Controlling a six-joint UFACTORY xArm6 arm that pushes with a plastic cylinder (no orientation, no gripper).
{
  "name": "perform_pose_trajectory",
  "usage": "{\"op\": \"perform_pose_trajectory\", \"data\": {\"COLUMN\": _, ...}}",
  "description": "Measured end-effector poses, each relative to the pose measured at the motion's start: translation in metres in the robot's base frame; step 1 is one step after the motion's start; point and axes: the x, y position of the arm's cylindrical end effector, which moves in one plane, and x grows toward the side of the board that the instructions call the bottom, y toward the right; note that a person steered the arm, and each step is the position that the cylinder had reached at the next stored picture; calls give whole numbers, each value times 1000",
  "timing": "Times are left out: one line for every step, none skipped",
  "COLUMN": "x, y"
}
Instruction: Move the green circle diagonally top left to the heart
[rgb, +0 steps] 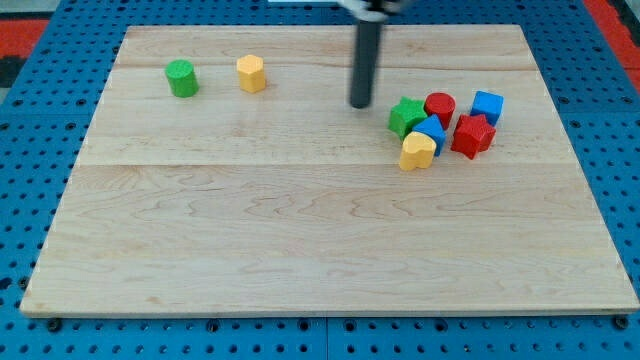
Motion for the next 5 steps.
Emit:
{"op": "perform_pose_trajectory", "data": {"x": 7, "y": -96}}
{"op": "perform_pose_trajectory", "data": {"x": 11, "y": -192}}
{"op": "perform_pose_trajectory", "data": {"x": 28, "y": -293}}
{"op": "perform_pose_trajectory", "data": {"x": 1, "y": -312}}
{"op": "perform_pose_trajectory", "data": {"x": -61, "y": -298}}
